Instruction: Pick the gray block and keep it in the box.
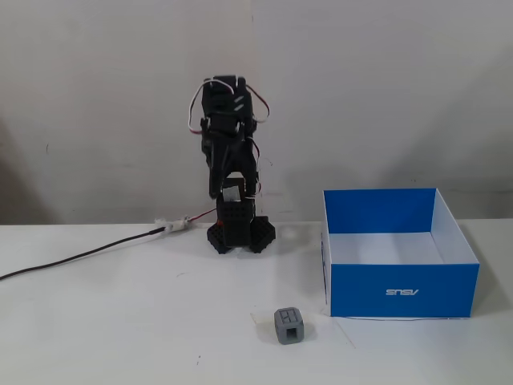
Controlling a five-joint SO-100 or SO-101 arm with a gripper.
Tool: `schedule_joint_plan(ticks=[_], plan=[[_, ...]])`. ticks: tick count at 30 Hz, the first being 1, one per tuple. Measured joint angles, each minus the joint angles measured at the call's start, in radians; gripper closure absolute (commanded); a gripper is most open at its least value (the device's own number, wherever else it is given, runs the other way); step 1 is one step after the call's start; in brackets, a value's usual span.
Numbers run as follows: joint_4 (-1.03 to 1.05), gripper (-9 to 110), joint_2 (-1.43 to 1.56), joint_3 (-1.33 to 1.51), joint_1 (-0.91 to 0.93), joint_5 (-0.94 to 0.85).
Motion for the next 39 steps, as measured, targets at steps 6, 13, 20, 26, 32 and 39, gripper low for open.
schedule_joint_plan(ticks=[6, 13, 20, 26, 32, 39], plan=[[0.183, 101, -0.181, -0.170, -0.064, -0.087], [0.258, 101, -0.428, -0.229, -0.225, -0.166], [0.267, 71, -0.704, -0.252, -0.370, -0.167], [0.152, 72, -0.853, -0.193, -0.387, -0.167], [-0.020, 74, -0.999, -0.107, -0.310, -0.147], [-0.123, 74, -1.203, -0.133, -0.287, -0.077]])
